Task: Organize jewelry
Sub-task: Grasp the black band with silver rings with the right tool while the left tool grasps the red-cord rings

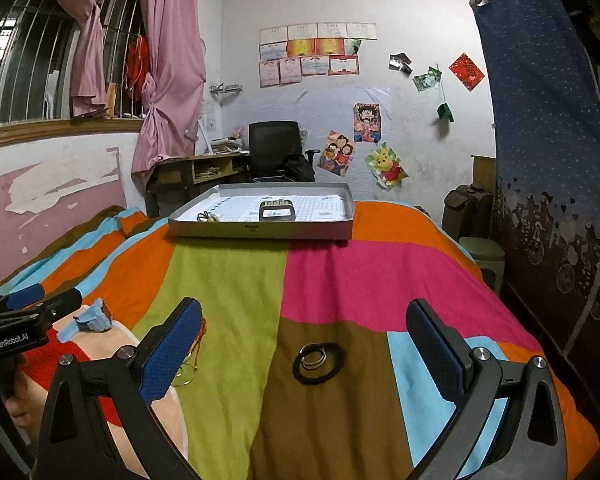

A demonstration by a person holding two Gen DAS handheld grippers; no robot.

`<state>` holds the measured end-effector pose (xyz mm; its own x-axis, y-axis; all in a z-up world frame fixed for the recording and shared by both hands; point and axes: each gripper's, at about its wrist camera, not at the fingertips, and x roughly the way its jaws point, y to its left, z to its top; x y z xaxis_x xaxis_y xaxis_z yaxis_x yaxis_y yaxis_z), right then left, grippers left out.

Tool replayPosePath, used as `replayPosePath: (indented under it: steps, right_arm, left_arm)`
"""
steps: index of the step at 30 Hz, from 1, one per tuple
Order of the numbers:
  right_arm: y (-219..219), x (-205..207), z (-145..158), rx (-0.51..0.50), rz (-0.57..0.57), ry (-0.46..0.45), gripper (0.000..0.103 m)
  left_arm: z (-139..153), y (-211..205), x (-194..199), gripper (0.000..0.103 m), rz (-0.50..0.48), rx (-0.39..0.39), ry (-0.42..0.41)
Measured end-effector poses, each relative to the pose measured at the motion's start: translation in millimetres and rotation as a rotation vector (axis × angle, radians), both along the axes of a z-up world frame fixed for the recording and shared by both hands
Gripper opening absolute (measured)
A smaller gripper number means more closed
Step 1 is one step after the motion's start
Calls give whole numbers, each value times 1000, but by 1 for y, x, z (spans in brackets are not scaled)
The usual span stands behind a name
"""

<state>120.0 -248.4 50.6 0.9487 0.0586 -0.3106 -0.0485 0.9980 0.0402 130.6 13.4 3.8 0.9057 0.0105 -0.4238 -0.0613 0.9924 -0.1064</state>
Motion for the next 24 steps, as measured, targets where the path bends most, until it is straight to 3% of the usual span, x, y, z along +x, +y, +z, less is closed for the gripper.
replayPosePath:
  steps: [7, 14, 19, 21, 24]
  right_arm:
    - [1, 31, -8, -12, 10, 49, 100]
    - [-9, 73, -41, 78, 49, 193, 100]
    - [-6, 89, -67, 77, 52, 266, 99]
    - [-3, 95, -75, 66, 56, 293, 95]
    - [2, 106, -87, 54, 49, 342, 76]
  left_arm:
    - [-17, -3, 42, 103, -63, -7, 90]
    - [-44, -3, 95, 103, -178, -29, 244]
    - [-64, -5, 115, 102, -224, -29, 302]
    - [-70, -6, 117, 98, -234, -33, 321]
    - [-81, -7, 122, 88, -254, -47, 365]
